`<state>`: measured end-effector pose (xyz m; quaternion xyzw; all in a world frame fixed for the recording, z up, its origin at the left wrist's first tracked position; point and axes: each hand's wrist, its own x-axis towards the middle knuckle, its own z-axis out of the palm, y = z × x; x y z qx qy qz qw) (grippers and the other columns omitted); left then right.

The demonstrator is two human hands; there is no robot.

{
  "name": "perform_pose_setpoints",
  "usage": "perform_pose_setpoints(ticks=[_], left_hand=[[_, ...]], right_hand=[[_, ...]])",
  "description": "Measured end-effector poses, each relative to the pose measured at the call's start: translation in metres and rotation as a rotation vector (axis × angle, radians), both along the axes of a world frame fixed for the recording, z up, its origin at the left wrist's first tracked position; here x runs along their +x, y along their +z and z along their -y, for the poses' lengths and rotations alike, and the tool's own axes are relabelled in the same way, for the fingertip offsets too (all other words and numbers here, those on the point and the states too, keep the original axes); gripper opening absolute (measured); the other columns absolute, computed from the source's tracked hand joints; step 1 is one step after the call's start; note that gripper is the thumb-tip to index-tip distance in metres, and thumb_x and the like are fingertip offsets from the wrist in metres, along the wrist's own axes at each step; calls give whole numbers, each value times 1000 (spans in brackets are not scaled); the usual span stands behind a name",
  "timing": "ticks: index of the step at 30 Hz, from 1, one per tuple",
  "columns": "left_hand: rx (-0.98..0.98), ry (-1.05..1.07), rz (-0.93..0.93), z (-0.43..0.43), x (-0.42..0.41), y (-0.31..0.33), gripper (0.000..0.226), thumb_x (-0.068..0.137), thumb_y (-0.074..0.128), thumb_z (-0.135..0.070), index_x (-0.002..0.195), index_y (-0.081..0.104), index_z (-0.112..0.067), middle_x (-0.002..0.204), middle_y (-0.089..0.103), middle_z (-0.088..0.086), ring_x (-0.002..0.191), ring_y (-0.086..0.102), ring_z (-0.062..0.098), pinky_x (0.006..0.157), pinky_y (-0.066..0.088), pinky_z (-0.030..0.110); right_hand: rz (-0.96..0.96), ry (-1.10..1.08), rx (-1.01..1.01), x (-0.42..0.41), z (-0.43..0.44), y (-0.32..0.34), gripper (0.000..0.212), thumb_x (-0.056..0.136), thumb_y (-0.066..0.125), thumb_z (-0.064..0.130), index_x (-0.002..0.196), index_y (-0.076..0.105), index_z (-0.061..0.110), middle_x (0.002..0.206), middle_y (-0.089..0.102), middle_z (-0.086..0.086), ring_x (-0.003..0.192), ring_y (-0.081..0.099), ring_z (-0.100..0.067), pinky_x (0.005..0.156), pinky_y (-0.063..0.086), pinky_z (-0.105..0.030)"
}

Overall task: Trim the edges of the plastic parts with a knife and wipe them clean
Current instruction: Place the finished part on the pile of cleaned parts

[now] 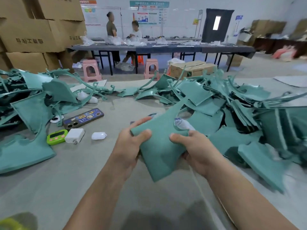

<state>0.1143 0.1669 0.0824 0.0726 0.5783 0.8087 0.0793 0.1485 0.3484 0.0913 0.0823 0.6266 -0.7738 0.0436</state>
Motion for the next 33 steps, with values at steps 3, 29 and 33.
perform_pose_setpoints(ticks=[3,29,33], left_hand=[[-34,-56,14,-37,29,9,24,94,62,0,112,73,-12,105,76,16,87,73,27,72,62,35],[-732,-1025,395,-289,325,-197,51,101,59,-27,149,47,-18,142,53,3,116,56,13,105,45,34],[-750,-998,270,-286,319,-193,50,101,54,-10,150,47,-15,150,48,7,124,53,11,110,40,32]], right_hand=[[-113,-48,130,46,-37,1,17,94,66,5,87,80,11,88,79,-8,69,72,-19,50,51,-25],[731,-1228,-1108,464,-172,-329,66,106,45,51,134,53,-9,62,44,-17,64,41,-30,65,42,-34],[745,-1119,-1045,449,-152,-332,46,108,44,43,127,58,3,77,51,-36,64,62,-33,56,43,-25]])
